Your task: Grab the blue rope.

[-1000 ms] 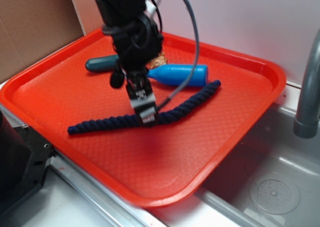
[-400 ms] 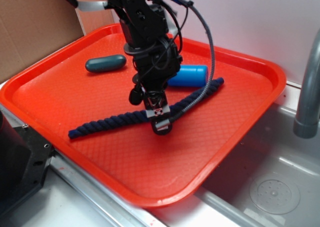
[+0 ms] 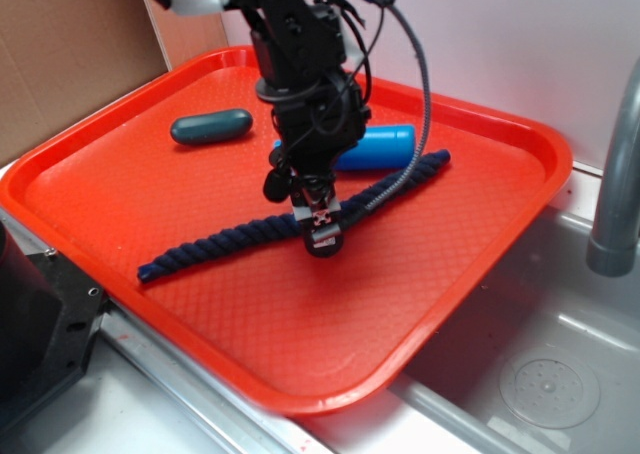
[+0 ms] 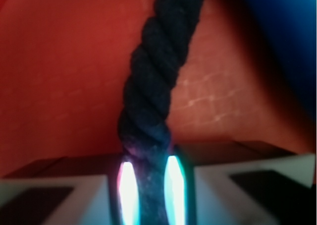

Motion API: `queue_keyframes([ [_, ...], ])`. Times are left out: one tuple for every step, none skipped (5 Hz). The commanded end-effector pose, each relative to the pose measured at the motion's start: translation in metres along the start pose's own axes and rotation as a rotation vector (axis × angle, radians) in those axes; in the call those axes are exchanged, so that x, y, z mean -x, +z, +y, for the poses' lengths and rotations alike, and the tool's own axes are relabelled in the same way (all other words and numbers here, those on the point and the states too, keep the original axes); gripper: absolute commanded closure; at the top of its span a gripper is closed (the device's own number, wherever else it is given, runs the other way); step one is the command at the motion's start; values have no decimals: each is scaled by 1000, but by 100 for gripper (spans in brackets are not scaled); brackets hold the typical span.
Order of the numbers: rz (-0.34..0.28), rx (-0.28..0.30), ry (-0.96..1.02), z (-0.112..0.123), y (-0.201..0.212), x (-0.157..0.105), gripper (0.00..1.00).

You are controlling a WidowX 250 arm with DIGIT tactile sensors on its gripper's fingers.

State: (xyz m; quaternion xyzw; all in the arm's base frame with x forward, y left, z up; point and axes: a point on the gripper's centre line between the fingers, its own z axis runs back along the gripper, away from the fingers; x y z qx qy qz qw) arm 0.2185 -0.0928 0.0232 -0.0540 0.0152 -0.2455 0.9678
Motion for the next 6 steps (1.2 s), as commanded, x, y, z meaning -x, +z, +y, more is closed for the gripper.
queue_keyframes([
  [-71,-42,290,20,93,4,100],
  [-93,-45,480,37,130,18,100],
  [-139,-34,675,52,156,41,100],
  [-199,-42,730,69,177,64,100],
  [-238,-109,813,76,187,79,100],
  [-177,-86,814,86,168,64,100],
])
